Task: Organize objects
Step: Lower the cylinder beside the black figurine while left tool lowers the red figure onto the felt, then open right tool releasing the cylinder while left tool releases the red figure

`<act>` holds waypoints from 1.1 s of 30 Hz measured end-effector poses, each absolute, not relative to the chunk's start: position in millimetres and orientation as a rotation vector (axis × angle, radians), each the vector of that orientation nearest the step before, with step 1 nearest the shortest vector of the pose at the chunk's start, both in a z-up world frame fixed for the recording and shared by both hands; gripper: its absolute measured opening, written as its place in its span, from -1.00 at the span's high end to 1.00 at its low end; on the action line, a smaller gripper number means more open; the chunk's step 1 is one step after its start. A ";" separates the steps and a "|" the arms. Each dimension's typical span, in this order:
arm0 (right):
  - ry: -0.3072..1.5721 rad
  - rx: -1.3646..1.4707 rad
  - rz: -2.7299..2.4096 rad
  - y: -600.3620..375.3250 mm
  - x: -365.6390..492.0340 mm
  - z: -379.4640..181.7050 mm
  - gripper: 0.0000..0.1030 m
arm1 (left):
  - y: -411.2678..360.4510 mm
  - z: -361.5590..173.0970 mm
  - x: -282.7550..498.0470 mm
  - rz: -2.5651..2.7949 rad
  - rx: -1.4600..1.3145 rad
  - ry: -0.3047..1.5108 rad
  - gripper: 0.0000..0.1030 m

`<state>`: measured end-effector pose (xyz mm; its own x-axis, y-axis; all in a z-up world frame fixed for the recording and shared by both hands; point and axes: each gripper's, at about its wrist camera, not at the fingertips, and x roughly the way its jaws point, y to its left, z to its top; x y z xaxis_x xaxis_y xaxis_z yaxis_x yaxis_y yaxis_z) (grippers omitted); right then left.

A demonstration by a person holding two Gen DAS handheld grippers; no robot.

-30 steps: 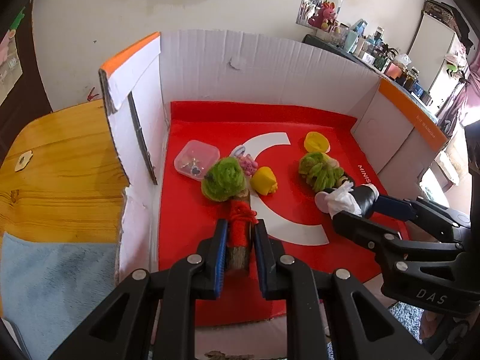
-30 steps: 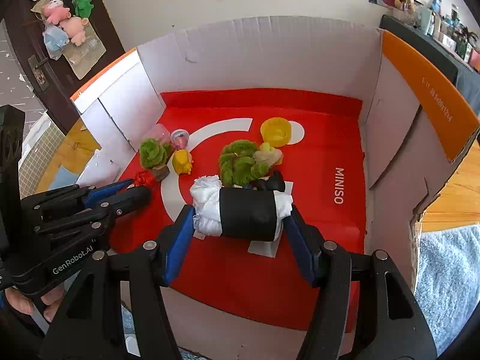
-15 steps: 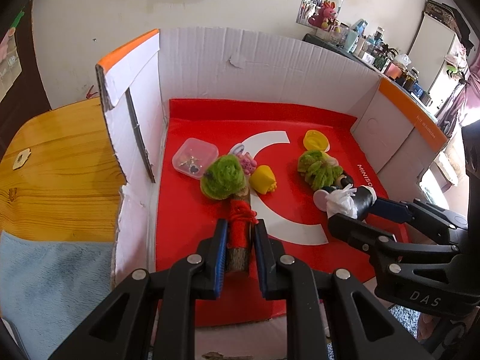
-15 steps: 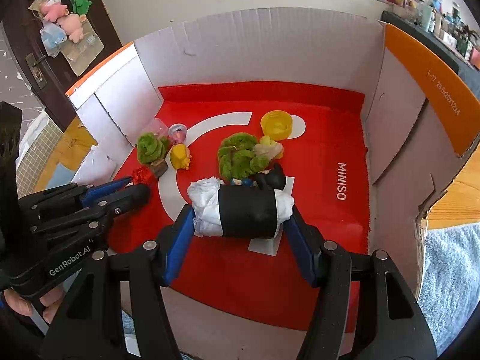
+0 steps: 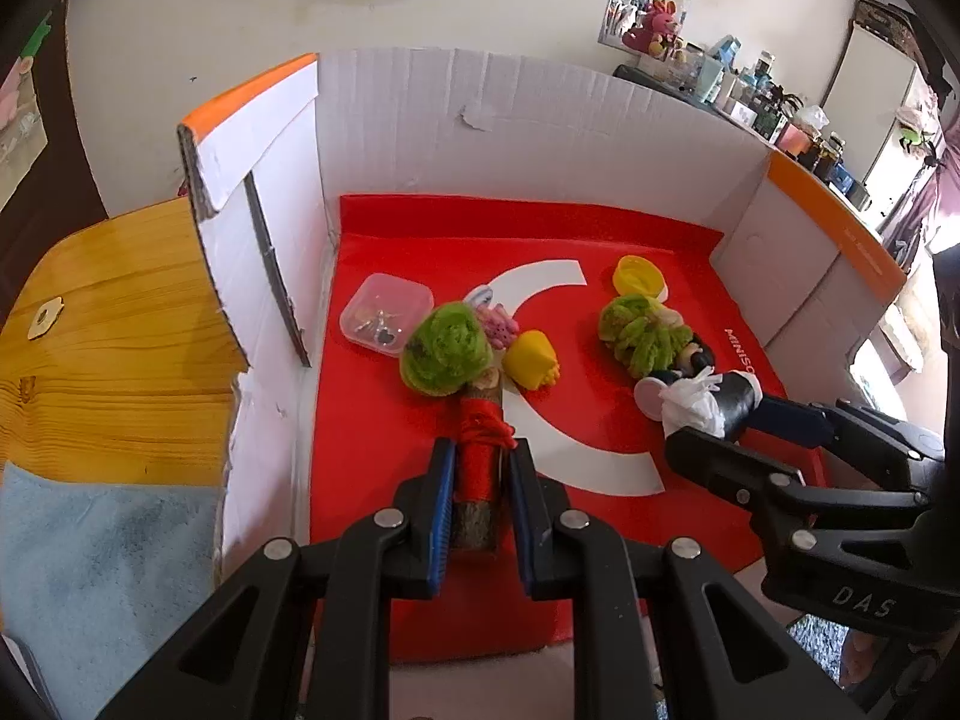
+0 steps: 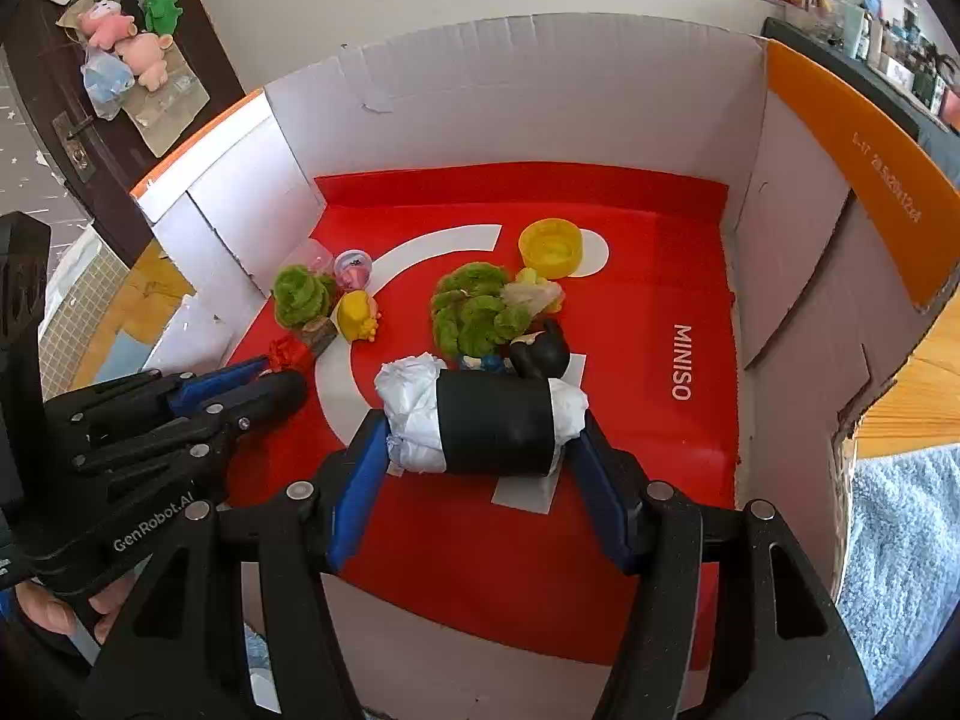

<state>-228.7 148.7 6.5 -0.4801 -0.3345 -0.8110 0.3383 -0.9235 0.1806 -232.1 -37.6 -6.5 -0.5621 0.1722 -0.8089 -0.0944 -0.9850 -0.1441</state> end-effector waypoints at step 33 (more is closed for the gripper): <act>0.036 1.329 -2.415 142.7 -218.6 7.4 -0.35 | -35.6 0.2 -224.0 2.644 -1.354 -0.091 0.32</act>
